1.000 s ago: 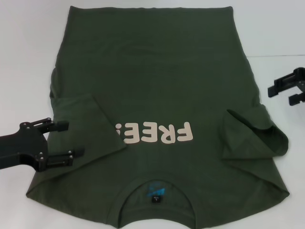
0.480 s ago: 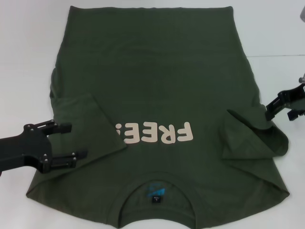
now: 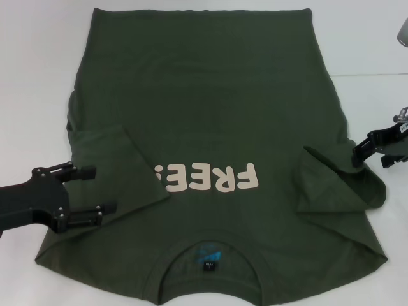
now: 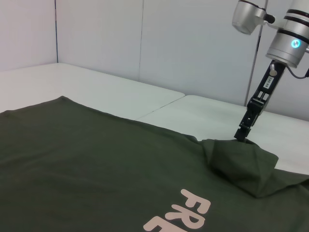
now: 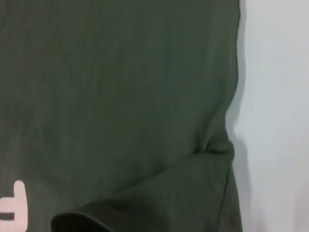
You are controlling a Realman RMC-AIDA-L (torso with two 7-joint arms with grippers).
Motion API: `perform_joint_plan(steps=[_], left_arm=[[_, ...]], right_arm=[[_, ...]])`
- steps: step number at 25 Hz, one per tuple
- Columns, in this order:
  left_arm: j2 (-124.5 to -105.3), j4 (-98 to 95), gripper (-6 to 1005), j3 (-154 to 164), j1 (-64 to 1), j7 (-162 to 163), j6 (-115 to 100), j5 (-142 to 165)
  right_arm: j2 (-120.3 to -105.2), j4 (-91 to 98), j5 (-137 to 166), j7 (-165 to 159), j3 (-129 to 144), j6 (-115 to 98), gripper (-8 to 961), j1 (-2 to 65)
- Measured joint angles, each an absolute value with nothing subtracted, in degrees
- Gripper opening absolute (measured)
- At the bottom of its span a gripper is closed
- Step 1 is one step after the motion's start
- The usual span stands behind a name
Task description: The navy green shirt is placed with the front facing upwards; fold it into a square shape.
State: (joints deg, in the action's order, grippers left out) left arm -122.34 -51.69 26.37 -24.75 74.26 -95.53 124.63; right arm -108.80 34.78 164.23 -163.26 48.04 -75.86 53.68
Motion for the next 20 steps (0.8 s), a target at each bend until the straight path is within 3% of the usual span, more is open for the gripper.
perform_joint_plan(steps=[10, 16, 20], left_arm=[[-122.34, -51.67, 847, 26.36, -24.78, 74.18, -95.54, 124.63], [-122.34, -51.67, 847, 26.36, -24.79, 74.17, -95.39, 124.63], [-122.34, -51.68, 847, 26.4, -24.79, 74.17, -94.88, 124.63]], right_arm=[[-109.72, 33.93, 164.0, -163.25, 47.76, -72.71, 677, 53.55], [-110.0, 32.61, 164.05, -163.44, 47.72, -71.06, 538, 53.47], [-110.3, 32.6, 164.17, -163.46, 47.93, -70.73, 501, 53.44]])
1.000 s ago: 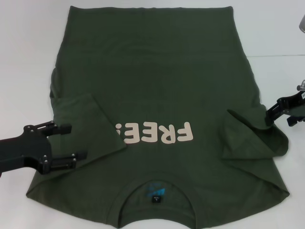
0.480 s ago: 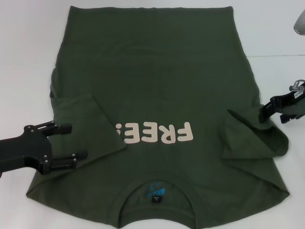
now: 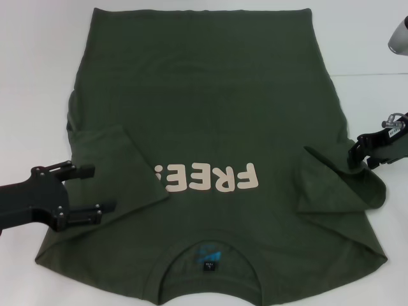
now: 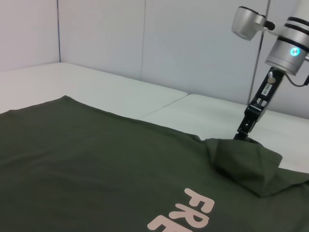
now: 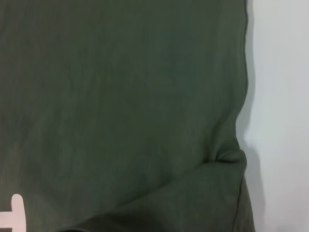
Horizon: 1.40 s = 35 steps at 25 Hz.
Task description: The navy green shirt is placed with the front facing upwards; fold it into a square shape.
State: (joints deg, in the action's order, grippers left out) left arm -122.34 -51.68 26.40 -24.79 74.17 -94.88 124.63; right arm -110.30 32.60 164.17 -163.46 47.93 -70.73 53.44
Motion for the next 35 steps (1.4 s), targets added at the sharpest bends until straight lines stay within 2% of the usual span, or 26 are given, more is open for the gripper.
perform_joint_plan(steps=[7, 15, 20, 26, 35], left_arm=[[-122.34, -51.68, 847, 26.46, -24.79, 74.17, -94.75, 124.63], [-122.28, -51.68, 847, 26.46, -24.86, 74.18, -94.74, 124.63], [-122.25, -51.68, 847, 26.45, -24.86, 74.18, -94.74, 124.63], [-122.28, -51.68, 846, 26.46, -24.82, 74.18, -94.74, 124.63], [-122.34, -51.68, 846, 26.45, -24.78, 74.18, -94.74, 124.63]], right_arm=[[-110.41, 32.6, 164.36, -163.41, 48.08, -70.44, 436, 53.43], [-110.66, 32.61, 164.35, -162.92, 48.08, -70.06, 50, 53.43], [-110.58, 33.6, 162.09, -162.68, 47.49, -69.41, 50, 52.56], [-109.03, 33.94, 152.78, -161.49, 47.31, -69.04, 49, 51.01], [-108.95, 33.56, 147.83, -159.54, 43.5, -66.3, 50, 49.81]])
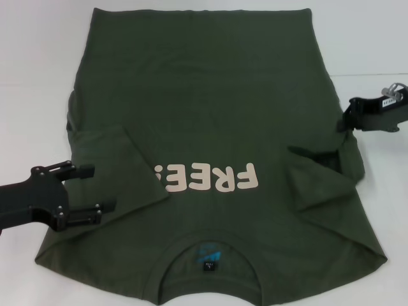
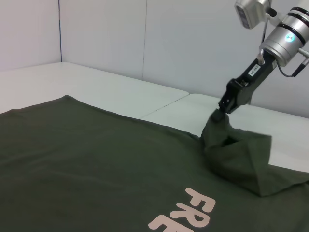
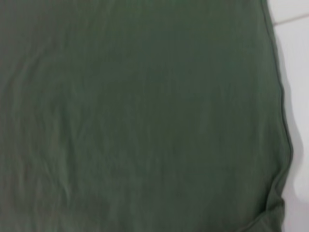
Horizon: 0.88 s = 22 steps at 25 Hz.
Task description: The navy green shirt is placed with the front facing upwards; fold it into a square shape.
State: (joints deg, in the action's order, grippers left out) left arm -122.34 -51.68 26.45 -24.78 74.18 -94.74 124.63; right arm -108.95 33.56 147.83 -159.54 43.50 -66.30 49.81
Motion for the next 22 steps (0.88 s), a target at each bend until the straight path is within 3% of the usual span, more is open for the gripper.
perform_joint_plan(steps=[22], left_arm=[[-122.11, -50.19, 846, 26.34, -24.78, 73.31, -93.99, 124.71]], right_arm=[[-112.94, 30.54, 131.78, -151.45, 42.79, -54.46, 103, 46.03]])
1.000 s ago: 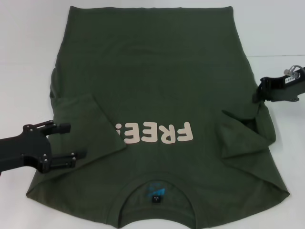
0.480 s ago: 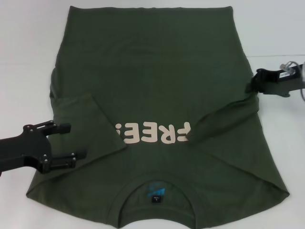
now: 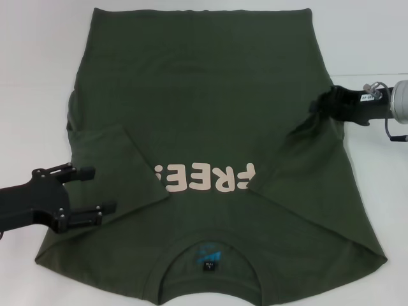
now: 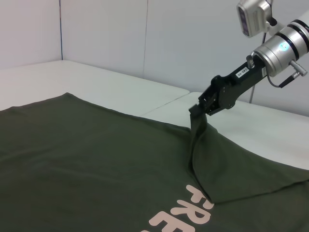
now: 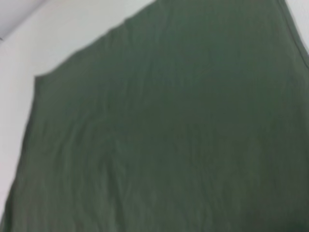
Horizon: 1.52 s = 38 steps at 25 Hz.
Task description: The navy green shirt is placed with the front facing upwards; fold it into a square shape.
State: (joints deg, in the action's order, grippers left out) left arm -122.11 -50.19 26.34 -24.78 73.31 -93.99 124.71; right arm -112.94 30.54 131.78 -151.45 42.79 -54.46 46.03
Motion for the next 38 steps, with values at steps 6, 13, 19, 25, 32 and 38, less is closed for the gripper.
perform_joint_plan(steps=[6, 13, 19, 25, 32, 38], left_arm=[[-122.38, -50.18, 846, 26.1, -24.49, 73.31, -93.93, 124.61], [-122.49, -48.38, 845, 23.1, -24.62, 75.37, -93.25, 124.04], [-121.03, -46.66, 845, 21.1, -25.03, 85.52, -91.76, 121.9], [-117.03, -46.35, 845, 20.63, -24.85, 102.73, -94.42, 123.16], [-113.66, -50.12, 845, 20.37, -26.56, 121.78, -98.34, 135.36], [-112.66, -50.25, 845, 21.31, -30.22, 131.35, -99.49, 146.77]], right_arm=[[-112.99, 30.67, 125.71, -147.39, 42.74, -53.62, 205, 43.14], [-112.89, 31.17, 113.06, -135.92, 38.52, -57.55, 492, 37.84], [-113.49, 31.3, 92.99, -113.85, 31.33, -71.76, 755, 30.47], [-111.35, 31.3, 90.23, -109.77, 30.79, -80.7, 903, 25.16], [-108.0, 32.89, 95.03, -109.15, 30.88, -88.64, 933, 21.71], [-105.38, 33.3, 102.69, -109.61, 30.53, -92.59, 942, 20.5]])
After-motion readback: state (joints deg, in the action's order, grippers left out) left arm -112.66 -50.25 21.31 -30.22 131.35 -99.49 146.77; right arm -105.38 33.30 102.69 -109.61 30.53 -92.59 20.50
